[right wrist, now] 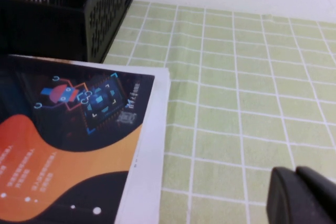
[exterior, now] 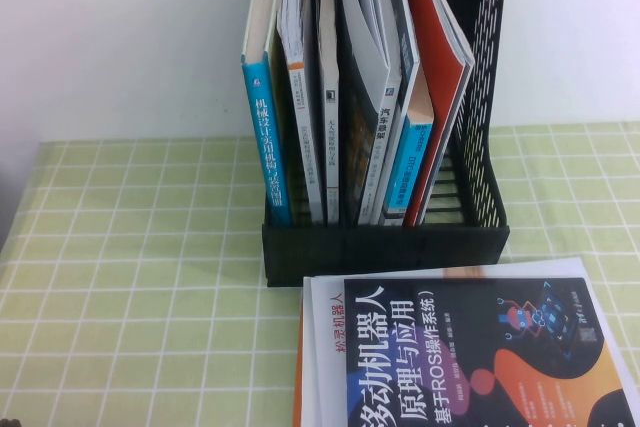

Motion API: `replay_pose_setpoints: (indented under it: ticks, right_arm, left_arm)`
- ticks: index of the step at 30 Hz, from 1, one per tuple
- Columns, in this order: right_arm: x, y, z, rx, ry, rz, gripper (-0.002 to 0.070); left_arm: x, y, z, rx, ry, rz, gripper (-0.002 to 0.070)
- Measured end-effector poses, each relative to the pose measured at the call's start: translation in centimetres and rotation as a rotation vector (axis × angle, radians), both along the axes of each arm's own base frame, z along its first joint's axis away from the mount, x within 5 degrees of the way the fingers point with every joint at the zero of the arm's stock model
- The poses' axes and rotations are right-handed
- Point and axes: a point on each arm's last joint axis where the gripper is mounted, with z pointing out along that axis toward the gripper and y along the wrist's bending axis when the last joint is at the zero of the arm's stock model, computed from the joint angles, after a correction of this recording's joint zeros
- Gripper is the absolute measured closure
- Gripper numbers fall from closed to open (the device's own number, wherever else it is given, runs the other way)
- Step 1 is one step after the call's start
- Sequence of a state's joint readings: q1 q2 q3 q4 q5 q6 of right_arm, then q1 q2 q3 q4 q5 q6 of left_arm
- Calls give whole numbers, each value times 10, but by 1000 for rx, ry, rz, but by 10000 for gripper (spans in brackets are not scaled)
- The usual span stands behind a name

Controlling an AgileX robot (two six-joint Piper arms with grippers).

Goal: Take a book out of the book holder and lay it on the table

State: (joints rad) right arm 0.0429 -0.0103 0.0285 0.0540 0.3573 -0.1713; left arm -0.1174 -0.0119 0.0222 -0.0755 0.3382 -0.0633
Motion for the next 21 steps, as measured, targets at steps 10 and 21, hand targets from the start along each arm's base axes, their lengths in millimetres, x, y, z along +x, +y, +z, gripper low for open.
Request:
replay_pose_setpoints:
  ticks: [10,21]
  right_arm:
    - [0,1,0,5,1,13,677]
    - [0,2,0,12,1,13,678]
  left_arm:
    - [0,0,0,0,2,0,678]
    - [0,0,0,-2,3,0,678]
